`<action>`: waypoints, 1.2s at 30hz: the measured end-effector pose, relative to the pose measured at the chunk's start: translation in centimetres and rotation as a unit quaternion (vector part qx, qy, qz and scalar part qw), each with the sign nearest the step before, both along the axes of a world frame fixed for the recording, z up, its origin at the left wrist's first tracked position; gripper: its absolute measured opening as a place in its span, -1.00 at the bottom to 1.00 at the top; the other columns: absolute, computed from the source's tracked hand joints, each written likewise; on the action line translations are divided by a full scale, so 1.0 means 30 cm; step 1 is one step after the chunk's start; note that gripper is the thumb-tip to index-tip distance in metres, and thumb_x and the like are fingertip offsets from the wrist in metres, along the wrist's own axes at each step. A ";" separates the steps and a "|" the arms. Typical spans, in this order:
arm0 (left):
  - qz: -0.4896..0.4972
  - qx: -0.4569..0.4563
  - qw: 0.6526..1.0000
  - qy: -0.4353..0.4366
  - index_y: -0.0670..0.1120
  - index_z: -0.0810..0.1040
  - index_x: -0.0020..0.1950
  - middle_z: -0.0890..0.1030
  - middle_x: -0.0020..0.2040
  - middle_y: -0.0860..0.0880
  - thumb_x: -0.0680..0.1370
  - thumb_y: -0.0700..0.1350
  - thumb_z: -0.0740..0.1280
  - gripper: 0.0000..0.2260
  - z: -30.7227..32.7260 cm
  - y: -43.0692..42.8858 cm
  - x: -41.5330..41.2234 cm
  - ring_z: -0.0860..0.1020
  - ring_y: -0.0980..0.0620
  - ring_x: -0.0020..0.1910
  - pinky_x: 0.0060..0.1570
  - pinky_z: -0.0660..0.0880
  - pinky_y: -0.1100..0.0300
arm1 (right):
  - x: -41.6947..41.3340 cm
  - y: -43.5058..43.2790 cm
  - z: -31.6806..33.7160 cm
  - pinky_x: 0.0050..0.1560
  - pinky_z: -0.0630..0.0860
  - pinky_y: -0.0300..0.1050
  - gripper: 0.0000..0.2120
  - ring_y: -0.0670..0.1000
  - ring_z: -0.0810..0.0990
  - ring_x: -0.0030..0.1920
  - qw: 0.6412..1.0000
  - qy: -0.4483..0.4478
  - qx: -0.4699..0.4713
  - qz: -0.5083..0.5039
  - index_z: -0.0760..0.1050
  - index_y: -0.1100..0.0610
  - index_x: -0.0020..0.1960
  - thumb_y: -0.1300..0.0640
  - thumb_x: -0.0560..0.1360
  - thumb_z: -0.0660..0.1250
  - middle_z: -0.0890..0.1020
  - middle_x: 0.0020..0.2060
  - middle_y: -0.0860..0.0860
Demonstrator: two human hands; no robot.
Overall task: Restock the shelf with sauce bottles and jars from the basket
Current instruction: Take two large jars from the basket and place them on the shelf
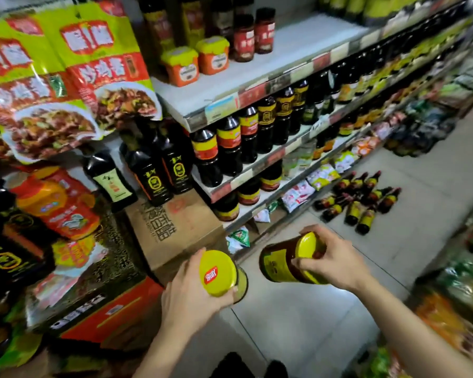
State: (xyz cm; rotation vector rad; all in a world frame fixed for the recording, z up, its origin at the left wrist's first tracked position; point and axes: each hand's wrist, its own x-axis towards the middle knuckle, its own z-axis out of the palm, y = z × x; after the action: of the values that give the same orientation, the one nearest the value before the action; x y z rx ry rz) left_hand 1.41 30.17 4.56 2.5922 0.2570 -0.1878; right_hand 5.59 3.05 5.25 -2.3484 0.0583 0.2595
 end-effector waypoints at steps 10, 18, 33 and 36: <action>-0.057 -0.089 0.994 -0.026 0.22 0.23 0.36 0.50 0.25 0.03 0.08 0.28 0.44 -0.12 0.008 -0.129 0.385 0.47 -0.09 0.21 0.13 0.45 0.08 | 0.253 -0.126 0.048 -0.35 0.25 -0.40 -0.31 -0.09 0.43 -0.17 0.996 -0.014 -0.062 -0.066 0.33 -0.27 0.12 -0.44 0.02 0.23 0.45 -0.16 -0.23; -0.088 -0.058 0.992 -0.072 0.15 0.25 0.37 0.45 0.30 0.06 0.09 0.28 0.45 -0.11 0.080 -0.146 0.638 0.45 -0.04 0.23 0.14 0.41 0.12 | 0.494 -0.165 0.124 -0.07 0.52 0.00 -0.13 0.02 0.51 -0.04 0.995 -0.018 -0.070 -0.073 0.33 -0.13 0.26 -0.44 0.00 0.22 0.53 -0.02 -0.06; 0.031 -0.050 0.984 -0.169 0.22 0.37 0.25 0.57 0.04 0.11 -0.05 0.42 0.31 -0.13 0.425 -0.253 0.845 0.56 -0.04 0.01 0.04 0.50 0.06 | 0.980 -0.300 0.414 -0.05 0.54 0.16 -0.44 0.08 0.59 -0.14 0.987 -0.048 0.048 0.146 0.41 -0.28 -0.03 -0.32 -0.01 0.37 0.63 -0.18 0.09; 0.072 -0.063 0.979 -0.178 0.31 0.35 0.20 0.58 0.02 0.12 -0.11 0.51 0.32 -0.11 0.502 -0.287 0.865 0.57 -0.02 -0.04 0.01 0.53 0.00 | 1.106 -0.338 0.494 -0.03 0.52 0.08 -0.43 -0.04 0.57 -0.16 0.973 -0.063 0.084 0.205 0.45 -0.23 -0.01 -0.30 -0.01 0.39 0.61 -0.20 -0.05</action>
State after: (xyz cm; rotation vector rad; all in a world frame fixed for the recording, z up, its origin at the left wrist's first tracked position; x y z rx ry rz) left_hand 27.38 21.55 19.61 2.4155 0.2901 0.3001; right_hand 38.77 -7.09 20.07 -2.1841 -0.4969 0.3013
